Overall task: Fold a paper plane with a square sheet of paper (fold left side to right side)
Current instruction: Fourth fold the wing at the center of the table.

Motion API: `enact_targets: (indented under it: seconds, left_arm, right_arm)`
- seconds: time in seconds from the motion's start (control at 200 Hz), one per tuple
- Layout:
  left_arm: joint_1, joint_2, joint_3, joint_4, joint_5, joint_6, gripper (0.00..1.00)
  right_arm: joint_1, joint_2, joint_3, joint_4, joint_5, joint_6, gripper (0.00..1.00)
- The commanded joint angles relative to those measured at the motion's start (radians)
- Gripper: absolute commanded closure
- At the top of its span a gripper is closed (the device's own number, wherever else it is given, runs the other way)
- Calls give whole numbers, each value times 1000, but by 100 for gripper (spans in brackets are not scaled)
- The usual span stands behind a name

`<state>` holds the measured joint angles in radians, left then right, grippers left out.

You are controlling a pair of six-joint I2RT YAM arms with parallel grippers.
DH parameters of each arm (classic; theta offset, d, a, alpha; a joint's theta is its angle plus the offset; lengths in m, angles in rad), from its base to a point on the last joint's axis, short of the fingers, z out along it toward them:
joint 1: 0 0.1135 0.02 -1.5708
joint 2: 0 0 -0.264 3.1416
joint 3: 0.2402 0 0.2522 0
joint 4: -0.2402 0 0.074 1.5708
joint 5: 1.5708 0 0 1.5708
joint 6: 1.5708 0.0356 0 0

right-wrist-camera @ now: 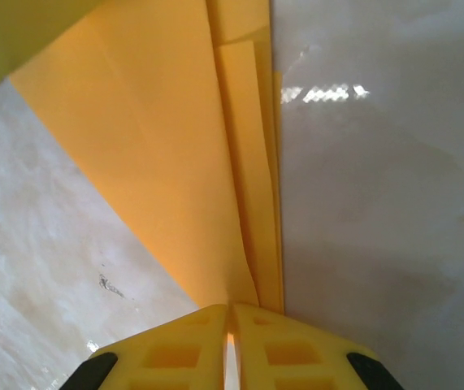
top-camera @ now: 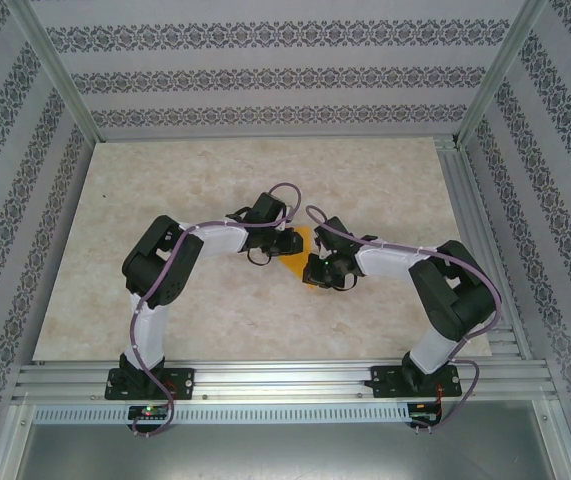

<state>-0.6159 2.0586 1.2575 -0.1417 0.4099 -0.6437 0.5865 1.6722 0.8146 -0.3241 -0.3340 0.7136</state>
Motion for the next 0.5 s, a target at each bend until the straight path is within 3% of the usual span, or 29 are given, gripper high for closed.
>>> enact_targets:
  seconds: [0.0,0.305,0.495]
  left_arm:
    - [8,64,13,-31,-84,26,73]
    - [8,61,11,-33,-85,29,73]
    - [8,50,5,-29,-79,25,73]
  right_arm:
    - [-1,-18,-62,-108,14,-8,88]
    - [-8,-70,-121,-134,7,-24,88]
    - [-23,-174,-61,-113,-26,-29,87]
